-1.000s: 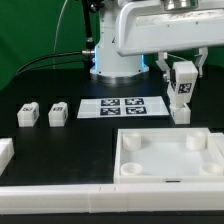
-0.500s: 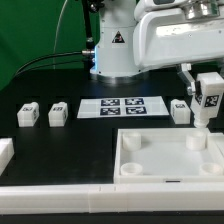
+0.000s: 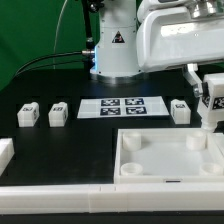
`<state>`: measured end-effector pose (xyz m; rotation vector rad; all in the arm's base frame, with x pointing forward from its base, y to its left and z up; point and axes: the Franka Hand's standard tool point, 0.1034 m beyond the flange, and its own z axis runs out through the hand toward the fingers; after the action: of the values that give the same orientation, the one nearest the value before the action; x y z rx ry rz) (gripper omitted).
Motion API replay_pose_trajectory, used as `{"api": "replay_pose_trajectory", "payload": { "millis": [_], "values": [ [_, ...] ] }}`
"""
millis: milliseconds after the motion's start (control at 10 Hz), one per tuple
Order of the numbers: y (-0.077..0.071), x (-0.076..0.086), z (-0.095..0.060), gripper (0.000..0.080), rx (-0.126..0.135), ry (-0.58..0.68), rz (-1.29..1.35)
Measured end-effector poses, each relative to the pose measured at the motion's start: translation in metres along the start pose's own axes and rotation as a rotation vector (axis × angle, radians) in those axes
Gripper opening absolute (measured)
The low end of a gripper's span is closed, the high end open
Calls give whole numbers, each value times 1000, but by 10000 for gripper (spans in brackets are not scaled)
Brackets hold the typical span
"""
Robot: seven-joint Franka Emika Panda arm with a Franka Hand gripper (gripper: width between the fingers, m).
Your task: Assemble one leg
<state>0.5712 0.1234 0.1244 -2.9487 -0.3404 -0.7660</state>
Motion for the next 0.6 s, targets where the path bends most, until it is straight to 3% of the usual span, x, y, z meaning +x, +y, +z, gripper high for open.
{"api": "replay_pose_trajectory", "payload": {
  "millis": [200, 600],
  "values": [
    [2, 0, 2, 294, -5, 49, -3],
    [6, 42, 22, 294, 1, 38, 17]
  ]
}}
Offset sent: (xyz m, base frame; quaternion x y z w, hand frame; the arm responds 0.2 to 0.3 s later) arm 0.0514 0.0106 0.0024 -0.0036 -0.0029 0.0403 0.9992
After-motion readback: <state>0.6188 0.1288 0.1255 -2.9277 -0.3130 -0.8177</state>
